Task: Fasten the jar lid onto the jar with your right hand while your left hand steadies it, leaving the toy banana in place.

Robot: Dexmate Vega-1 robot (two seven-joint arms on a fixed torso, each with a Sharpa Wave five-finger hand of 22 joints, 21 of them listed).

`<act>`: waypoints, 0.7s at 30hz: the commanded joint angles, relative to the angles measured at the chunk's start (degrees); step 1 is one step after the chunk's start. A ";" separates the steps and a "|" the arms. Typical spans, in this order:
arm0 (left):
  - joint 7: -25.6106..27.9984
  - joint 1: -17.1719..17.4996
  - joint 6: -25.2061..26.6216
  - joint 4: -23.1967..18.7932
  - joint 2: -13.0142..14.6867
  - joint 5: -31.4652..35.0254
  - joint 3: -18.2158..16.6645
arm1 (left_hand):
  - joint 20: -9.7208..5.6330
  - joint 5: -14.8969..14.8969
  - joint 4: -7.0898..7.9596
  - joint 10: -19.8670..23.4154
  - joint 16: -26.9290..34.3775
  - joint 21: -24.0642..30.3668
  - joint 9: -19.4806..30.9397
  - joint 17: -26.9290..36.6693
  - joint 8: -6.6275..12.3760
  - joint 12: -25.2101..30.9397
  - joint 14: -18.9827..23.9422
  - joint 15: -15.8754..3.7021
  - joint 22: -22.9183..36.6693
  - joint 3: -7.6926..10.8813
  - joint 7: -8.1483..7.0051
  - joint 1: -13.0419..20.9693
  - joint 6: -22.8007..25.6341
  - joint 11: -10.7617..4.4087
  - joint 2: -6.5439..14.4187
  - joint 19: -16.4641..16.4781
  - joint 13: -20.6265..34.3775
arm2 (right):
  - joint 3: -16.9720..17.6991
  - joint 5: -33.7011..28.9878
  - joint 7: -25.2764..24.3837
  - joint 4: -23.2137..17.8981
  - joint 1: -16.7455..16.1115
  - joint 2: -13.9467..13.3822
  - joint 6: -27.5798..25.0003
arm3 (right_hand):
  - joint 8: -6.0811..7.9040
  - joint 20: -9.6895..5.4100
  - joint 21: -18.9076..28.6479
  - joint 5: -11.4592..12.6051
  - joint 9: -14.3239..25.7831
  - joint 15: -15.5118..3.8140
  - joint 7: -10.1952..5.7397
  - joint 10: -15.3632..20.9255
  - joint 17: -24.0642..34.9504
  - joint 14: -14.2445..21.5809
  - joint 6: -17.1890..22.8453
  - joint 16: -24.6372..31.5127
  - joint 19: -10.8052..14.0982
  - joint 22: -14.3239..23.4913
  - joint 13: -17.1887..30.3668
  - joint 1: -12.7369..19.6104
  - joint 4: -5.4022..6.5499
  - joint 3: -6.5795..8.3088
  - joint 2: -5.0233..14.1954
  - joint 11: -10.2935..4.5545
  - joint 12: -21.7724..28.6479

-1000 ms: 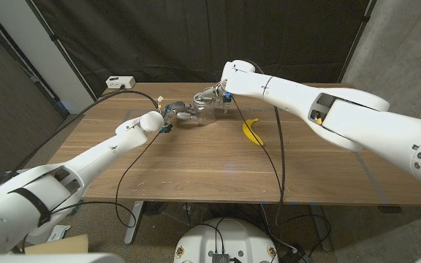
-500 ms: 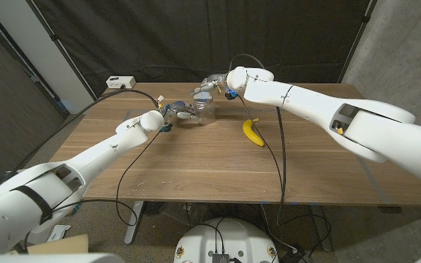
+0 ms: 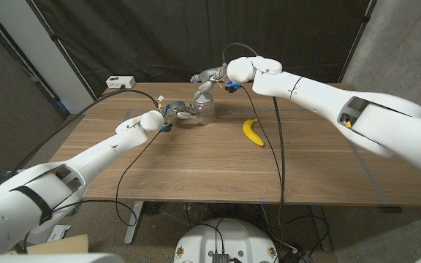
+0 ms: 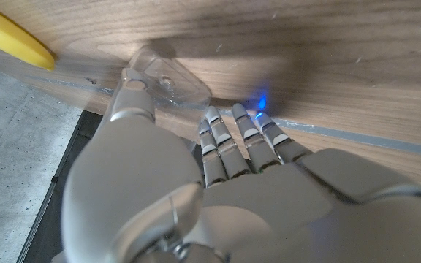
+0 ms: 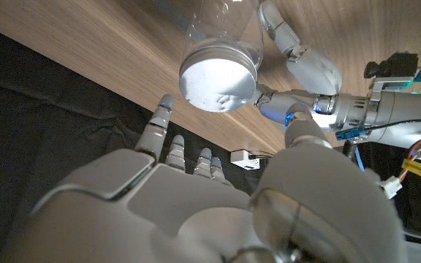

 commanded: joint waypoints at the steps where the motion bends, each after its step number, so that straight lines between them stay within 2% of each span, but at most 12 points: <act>1: 0.24 0.88 0.96 -1.86 0.44 -0.15 -0.35 | 0.20 0.26 0.18 5.12 0.01 0.56 0.16 0.10 0.36 0.45 -0.05 -9.52 0.00 0.22 -2.42 7.46 14.20 -1.75 8.48 -0.06 0.29 | -3.36 -9.58 13.12 8.37 5.98 5.12 6.70 | 0.82 -0.03 -0.26 0.12 0.22 0.05 -1.65 -0.97 0.19 -1.10 -3.90 -0.06 -0.81 0.06 0.24 1.78 -0.20 0.99 0.29 -0.52 0.25; 5: 0.53 1.35 1.69 -2.87 0.79 -0.12 -0.56 | 0.24 0.26 0.19 5.11 0.00 0.58 0.16 0.09 0.31 0.44 -0.04 -9.54 0.00 0.21 -2.41 7.43 14.20 -1.68 8.46 -0.09 0.31 | -4.77 -11.50 15.84 11.19 7.83 7.31 7.68 | 1.40 -0.18 -0.07 0.00 0.33 -0.87 -1.65 -1.17 0.28 -0.82 -2.88 0.41 -0.92 0.13 0.33 3.27 -0.43 1.51 0.23 -0.44 0.47; 10: 0.63 1.77 2.52 -3.80 1.09 -0.10 -0.69 | 0.29 0.26 0.17 5.18 -0.02 0.59 0.17 0.07 0.26 0.44 -0.06 -9.58 0.00 0.20 -2.35 7.45 14.23 -1.72 8.45 -0.14 0.31 | -5.80 -13.32 17.10 13.47 9.06 8.90 9.03 | 2.20 -0.47 0.69 0.08 0.45 -2.09 -1.07 -0.24 0.32 1.09 -1.37 1.27 0.68 0.26 0.42 5.44 -0.66 1.98 -0.46 -0.06 1.25; 13: 0.72 1.85 2.76 -3.99 1.09 -0.06 -0.70 | 0.27 0.27 0.19 5.17 0.00 0.61 0.17 0.08 0.25 0.42 -0.03 -9.59 -0.01 0.19 -2.39 7.43 14.37 -1.72 8.48 -0.17 0.32 | -6.18 -13.80 17.83 14.77 9.57 9.77 10.16 | 2.54 -0.75 1.46 0.29 0.55 -3.33 -0.77 0.52 0.33 2.87 -0.84 1.83 3.09 0.32 0.50 7.54 -0.72 2.37 -1.20 -0.04 1.93; 17: 0.72 1.90 2.94 -4.19 1.05 -0.07 -0.68 | 0.24 0.27 0.15 5.20 -0.03 0.62 0.17 0.06 0.19 0.41 -0.06 -9.63 -0.01 0.19 -2.39 7.48 14.33 -1.70 8.45 -0.19 0.30 | -6.69 -14.13 18.54 16.74 10.03 10.98 11.82 | 2.66 -1.52 2.45 0.59 0.65 -4.01 -0.44 0.87 0.45 4.23 -0.67 2.14 6.71 0.31 0.60 9.70 -0.57 2.83 -1.86 0.37 2.50; 18: 0.72 1.92 2.96 -4.22 1.04 -0.08 -0.68 | 0.30 0.27 0.17 5.17 -0.02 0.61 0.17 0.06 0.16 0.39 -0.05 -9.60 -0.01 0.18 -2.35 7.46 14.30 -1.68 8.46 -0.23 0.30 | -6.74 -14.08 18.69 17.24 10.10 11.25 12.23 | 2.74 -1.88 2.84 0.66 0.69 -4.30 -0.19 1.42 0.57 4.79 -0.49 2.29 8.32 0.27 0.66 10.11 -0.33 2.85 -2.13 0.93 2.91; 19: 0.80 1.93 3.14 -4.32 1.04 0.04 -0.62 | 0.26 0.27 0.17 5.17 -0.02 0.63 0.17 0.06 0.17 0.39 -0.05 -9.61 -0.01 0.18 -2.38 7.46 14.36 -1.70 8.47 -0.20 0.31 | -6.78 -14.08 18.64 17.63 10.14 11.43 12.77 | 2.75 -1.98 2.96 0.70 0.71 -4.37 -0.15 1.48 0.64 5.06 -0.46 2.38 8.85 0.25 0.68 10.24 -0.24 2.90 -2.11 1.16 3.00; 21: 0.71 1.95 3.16 -4.26 0.97 -0.11 -0.65 | 0.26 0.27 0.18 5.15 -0.01 0.64 0.18 0.06 0.15 0.38 -0.03 -9.60 -0.01 0.18 -2.35 7.44 14.38 -1.68 8.48 -0.21 0.32 | -6.88 -14.17 18.47 18.21 10.15 11.73 13.59 | 3.00 -2.25 3.42 0.84 0.78 -4.62 -1.36 1.75 0.83 5.70 0.17 2.52 11.19 0.16 0.78 11.17 -0.08 3.15 -2.04 1.05 3.41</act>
